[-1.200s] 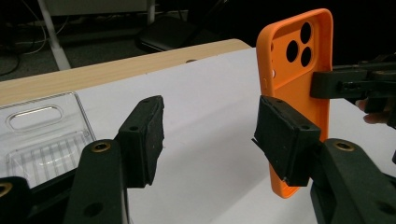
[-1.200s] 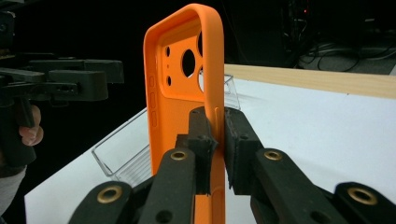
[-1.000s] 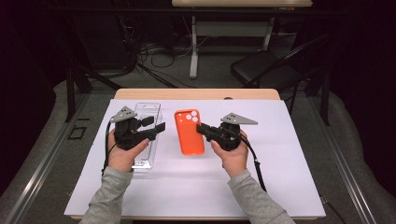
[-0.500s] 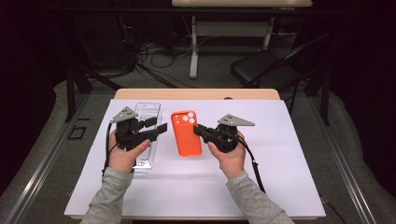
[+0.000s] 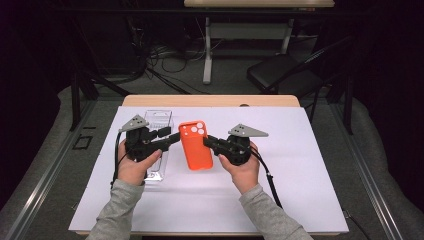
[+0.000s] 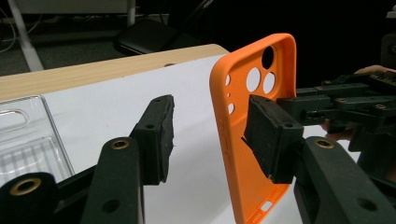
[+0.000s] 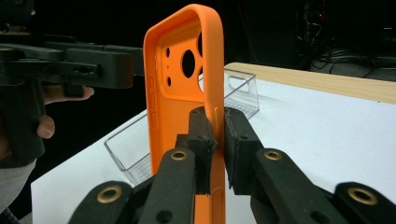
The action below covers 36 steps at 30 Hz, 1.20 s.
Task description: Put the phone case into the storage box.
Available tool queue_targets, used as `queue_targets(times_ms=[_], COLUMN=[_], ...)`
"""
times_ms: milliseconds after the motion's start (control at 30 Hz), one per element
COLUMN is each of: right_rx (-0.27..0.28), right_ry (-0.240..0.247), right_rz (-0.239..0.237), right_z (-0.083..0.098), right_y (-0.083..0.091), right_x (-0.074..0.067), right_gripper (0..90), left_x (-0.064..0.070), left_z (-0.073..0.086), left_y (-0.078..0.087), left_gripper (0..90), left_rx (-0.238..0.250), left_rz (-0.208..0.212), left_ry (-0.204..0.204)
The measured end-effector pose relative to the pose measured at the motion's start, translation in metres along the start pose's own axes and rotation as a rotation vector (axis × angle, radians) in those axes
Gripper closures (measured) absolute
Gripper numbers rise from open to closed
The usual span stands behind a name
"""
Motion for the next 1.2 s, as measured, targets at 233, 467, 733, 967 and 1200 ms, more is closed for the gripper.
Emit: queue_targets(times_ms=[233, 467, 733, 967, 1200], right_rx=[-0.014, -0.016, -0.027, -0.028, -0.038], right_ry=[0.034, 0.064, 0.094, 0.105, 0.118], right_rz=[0.001, 0.011, 0.022, 0.02, 0.02], right_z=[0.005, 0.006, 0.009, 0.011, 0.013], right_y=[-0.003, -0.005, -0.005, -0.006, -0.007], right_x=[-0.008, -0.01, -0.012, -0.016, -0.018], right_gripper=[82.2, 82.2, 82.1, 82.2, 82.2], left_x=[0.002, 0.006, 0.009, 0.011, 0.011], left_z=[0.0, 0.0, 0.001, 0.003, 0.005], left_y=[0.0, -0.002, -0.003, -0.006, -0.006], left_gripper=[53.8, 57.1, 64.0, 70.1, 74.4], left_rx=[-0.03, -0.076, -0.107, -0.136, -0.162], left_rz=[-0.056, -0.135, -0.188, -0.208, -0.224], left_ry=[-0.065, -0.151, -0.204, -0.233, -0.255])
Point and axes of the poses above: each handheld gripper's, and its own axes: y roughly backward along the jaws, z roughly out of its underside, x roughly to its right, the point moved 7 cm from there along -y, roughly forward along the jaws, and after that the axes turned 10 degrees about z, right-handed, at the moved point
